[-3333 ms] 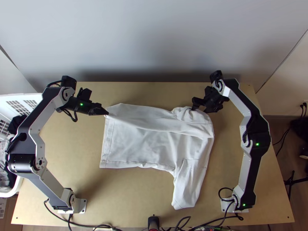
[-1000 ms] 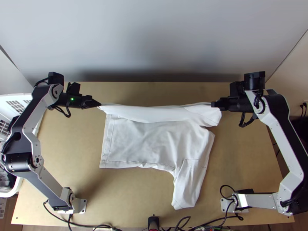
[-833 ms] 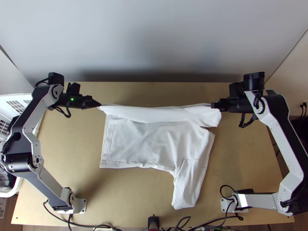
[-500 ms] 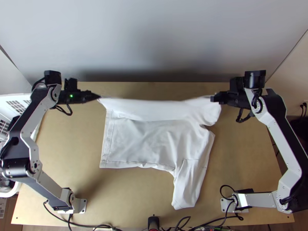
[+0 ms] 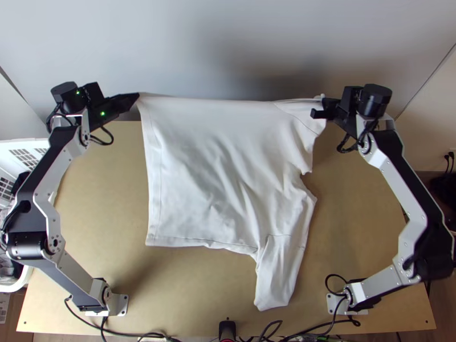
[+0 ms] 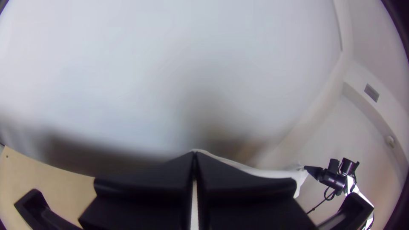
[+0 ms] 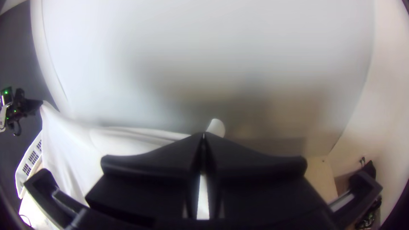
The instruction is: Fold the t-shirt
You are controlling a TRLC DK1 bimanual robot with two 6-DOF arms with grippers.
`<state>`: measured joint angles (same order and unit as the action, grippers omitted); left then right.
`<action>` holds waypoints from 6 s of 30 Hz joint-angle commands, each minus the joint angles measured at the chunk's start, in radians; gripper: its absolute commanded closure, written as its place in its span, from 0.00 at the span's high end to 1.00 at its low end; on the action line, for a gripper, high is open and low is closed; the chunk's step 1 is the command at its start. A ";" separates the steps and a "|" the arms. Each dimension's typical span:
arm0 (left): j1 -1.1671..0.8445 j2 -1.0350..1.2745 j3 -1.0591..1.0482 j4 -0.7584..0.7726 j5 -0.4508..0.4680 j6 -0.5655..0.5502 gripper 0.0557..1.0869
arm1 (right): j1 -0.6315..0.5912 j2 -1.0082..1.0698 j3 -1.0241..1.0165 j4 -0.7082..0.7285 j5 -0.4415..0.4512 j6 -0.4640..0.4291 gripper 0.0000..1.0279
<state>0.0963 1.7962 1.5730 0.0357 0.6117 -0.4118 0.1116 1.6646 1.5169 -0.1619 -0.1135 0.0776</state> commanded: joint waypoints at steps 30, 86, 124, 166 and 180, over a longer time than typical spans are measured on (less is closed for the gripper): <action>-0.027 0.101 -0.251 0.110 -0.119 0.246 0.03 | 0.019 0.167 -0.121 0.193 0.017 -0.022 0.03; -0.049 0.089 -0.171 -0.537 -0.067 0.381 0.03 | 0.137 -0.034 -0.261 -0.602 0.017 0.160 0.03; -0.064 -0.205 -0.277 -0.629 -0.089 0.326 0.94 | 0.128 -0.158 -0.109 -0.880 -0.101 0.272 0.95; -0.136 -0.451 -0.737 -0.878 -0.296 0.993 0.94 | 1.083 -0.358 -0.684 -0.758 -0.298 0.139 0.95; -0.133 -0.445 -0.783 -0.734 -0.299 1.009 0.94 | 1.099 -0.286 -0.767 -0.594 -0.291 0.133 0.95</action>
<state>-0.0372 1.3502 0.8055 -0.7444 0.3168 0.5926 1.2037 1.3598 0.7879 -0.8146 -0.4198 0.2131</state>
